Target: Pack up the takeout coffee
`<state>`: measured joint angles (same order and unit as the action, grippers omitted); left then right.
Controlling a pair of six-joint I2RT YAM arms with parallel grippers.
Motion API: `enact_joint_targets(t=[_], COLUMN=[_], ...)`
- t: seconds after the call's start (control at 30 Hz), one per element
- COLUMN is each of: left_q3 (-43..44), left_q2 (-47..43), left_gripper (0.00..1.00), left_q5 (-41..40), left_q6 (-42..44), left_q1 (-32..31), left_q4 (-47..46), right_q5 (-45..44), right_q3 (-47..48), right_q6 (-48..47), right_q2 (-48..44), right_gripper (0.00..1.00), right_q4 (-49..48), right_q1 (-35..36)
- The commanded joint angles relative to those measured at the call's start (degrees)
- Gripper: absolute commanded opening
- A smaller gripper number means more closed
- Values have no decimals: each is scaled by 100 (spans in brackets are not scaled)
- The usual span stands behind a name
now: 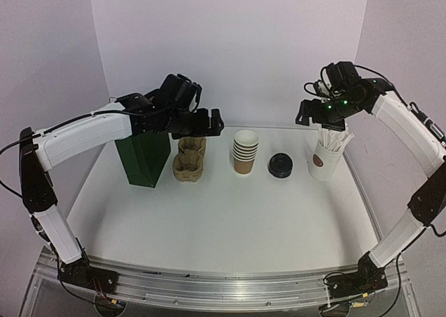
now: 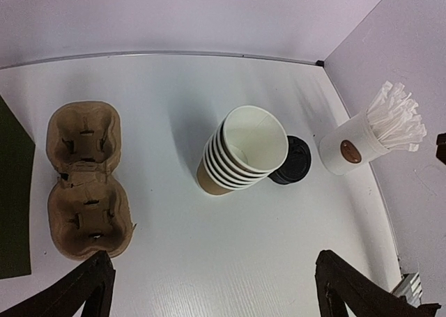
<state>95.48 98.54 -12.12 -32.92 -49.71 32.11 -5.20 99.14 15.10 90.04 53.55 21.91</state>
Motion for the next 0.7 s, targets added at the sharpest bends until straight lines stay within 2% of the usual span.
enact_joint_targets(t=[0.0,0.3,0.53,0.67], left_q3=[-89,137,1434,1539], left_q2=[-254,-41,878,1161], left_gripper=[100,100,99,90], left_q5=[21,28,214,477], left_q6=[109,180,-2,-268], left_q1=[23,23,20,22], left_q4=[-508,-462,386,242], right_q5=[-87,457,644,705], right_q3=[-165,-224,742,1315], right_q6=[119,168,744,906], right_q2=[-393,-499,613,1303], right_gripper=[96,94,90,81], right_q4=[-101,-67,290,288], right_q1=[22,26,186,359])
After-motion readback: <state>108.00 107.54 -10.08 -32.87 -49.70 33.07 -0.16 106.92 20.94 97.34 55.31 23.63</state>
